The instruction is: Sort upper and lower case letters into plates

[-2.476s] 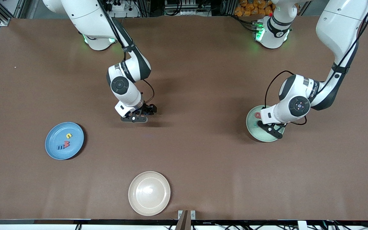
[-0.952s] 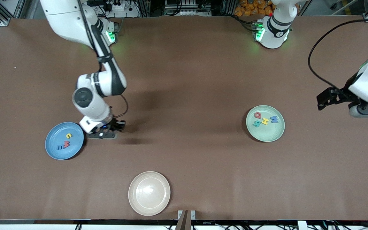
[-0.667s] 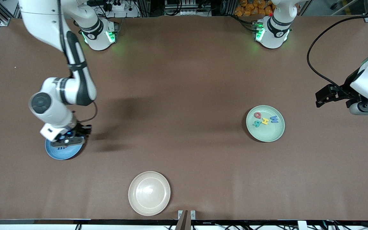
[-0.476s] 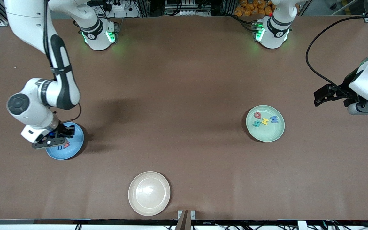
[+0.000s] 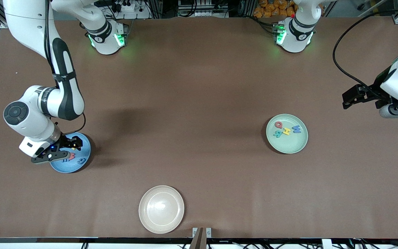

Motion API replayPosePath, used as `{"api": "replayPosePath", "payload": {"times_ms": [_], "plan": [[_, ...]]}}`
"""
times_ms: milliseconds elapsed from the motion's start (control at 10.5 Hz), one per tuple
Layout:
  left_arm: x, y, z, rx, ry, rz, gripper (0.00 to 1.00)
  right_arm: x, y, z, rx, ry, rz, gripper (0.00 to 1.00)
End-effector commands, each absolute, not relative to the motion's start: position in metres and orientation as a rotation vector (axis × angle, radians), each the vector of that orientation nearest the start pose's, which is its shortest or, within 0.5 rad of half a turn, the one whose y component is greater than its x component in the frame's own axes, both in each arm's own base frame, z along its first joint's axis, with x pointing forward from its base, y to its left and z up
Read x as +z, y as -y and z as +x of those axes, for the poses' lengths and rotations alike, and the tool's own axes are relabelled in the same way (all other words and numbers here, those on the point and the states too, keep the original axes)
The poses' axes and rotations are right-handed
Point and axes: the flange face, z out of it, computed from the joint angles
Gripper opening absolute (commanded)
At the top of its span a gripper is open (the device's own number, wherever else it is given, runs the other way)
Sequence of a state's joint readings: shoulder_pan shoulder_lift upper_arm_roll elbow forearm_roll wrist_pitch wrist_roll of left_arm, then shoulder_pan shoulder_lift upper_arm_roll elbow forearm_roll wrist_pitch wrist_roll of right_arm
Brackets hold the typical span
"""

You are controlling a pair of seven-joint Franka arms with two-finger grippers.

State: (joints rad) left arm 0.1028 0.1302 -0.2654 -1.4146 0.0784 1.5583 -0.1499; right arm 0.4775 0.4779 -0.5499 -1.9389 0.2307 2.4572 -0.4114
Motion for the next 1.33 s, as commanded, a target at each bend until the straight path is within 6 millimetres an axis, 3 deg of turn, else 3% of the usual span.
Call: {"api": "replayPosePath", "payload": {"times_ms": [0,381,667,857,1048,1143,1238], "plan": [[0.627,0.081,0.566,-0.019,-0.008,-3.116,1.00,0.309,0.016,0.635,-0.140,0.286,-3.147,1.00],[0.621,0.084,0.552,-0.022,-0.020,-3.109,1.00,0.392,-0.015,0.620,-0.063,0.310,-3.081,1.00],[0.616,0.083,0.534,-0.049,-0.024,-3.104,1.00,0.485,-0.035,0.582,-0.068,0.234,-3.172,1.00],[0.614,0.086,0.537,-0.040,-0.039,-3.101,1.00,0.546,-0.035,0.556,-0.105,0.241,-3.170,1.00],[0.612,0.090,0.539,-0.036,-0.048,-3.100,1.00,0.617,-0.026,0.553,-0.164,0.222,-3.164,1.00],[0.611,0.091,0.539,-0.034,-0.051,-3.098,1.00,0.635,-0.025,0.551,-0.179,0.220,-3.164,1.00],[0.613,0.093,0.540,-0.041,-0.053,-3.102,1.00,0.637,-0.024,0.549,-0.167,0.228,-3.158,1.00]]}}
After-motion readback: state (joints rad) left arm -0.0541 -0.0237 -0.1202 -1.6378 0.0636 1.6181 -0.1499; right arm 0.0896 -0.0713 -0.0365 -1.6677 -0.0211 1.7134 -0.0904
